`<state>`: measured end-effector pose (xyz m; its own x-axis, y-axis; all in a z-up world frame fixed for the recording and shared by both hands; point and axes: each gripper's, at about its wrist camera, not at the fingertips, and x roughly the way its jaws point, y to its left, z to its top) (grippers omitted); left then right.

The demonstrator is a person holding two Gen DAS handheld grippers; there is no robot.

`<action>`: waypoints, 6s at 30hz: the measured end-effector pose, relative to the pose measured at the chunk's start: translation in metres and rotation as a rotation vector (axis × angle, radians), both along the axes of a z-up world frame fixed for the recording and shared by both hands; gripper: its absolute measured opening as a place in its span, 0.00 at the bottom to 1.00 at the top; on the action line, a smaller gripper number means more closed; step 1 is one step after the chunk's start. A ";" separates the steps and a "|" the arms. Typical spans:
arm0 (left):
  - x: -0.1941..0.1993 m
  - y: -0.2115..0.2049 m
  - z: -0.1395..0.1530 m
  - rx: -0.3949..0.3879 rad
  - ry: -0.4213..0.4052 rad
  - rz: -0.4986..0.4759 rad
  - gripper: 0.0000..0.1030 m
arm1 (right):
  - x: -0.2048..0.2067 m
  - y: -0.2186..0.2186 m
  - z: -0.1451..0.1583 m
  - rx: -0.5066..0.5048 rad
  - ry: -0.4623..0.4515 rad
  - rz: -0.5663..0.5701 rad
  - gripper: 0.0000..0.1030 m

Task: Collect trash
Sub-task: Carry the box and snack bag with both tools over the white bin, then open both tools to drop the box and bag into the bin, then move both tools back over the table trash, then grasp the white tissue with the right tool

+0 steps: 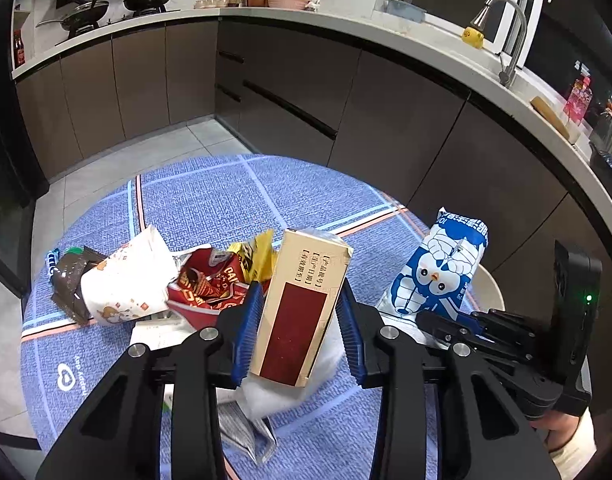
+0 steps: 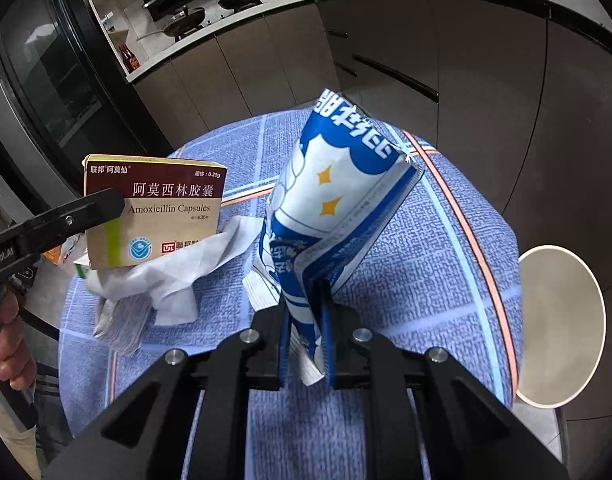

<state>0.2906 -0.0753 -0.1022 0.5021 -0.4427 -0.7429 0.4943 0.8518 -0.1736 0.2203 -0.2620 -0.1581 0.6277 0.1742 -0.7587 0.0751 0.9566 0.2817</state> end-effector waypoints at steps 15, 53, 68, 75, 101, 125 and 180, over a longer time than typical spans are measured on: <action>-0.048 0.017 0.087 -0.186 -0.043 0.008 0.31 | -0.073 -0.021 0.060 0.000 -0.159 -0.047 0.13; -0.035 -0.320 -0.074 0.077 0.178 -0.416 0.29 | -0.099 -0.216 -0.116 0.097 0.183 -0.311 0.14; -0.030 -0.345 -0.113 0.198 0.158 -0.404 0.32 | -0.078 -0.217 -0.131 0.076 0.223 -0.283 0.17; -0.030 -0.341 -0.112 0.187 0.111 -0.370 0.62 | -0.084 -0.214 -0.130 0.060 0.204 -0.281 0.28; -0.051 -0.245 -0.029 0.067 0.017 -0.166 0.92 | -0.106 -0.174 -0.050 -0.052 0.016 -0.210 0.97; -0.120 0.065 0.018 0.012 -0.066 0.345 0.92 | -0.067 0.024 0.048 -0.004 -0.146 0.153 0.97; -0.068 0.068 -0.003 -0.012 -0.060 0.022 0.68 | -0.008 0.074 0.059 -0.180 -0.195 0.236 0.06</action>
<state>0.2221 -0.0070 -0.1053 0.5549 -0.4398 -0.7061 0.4854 0.8605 -0.1545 0.2118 -0.1884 -0.0996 0.7218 0.2063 -0.6606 -0.1927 0.9767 0.0943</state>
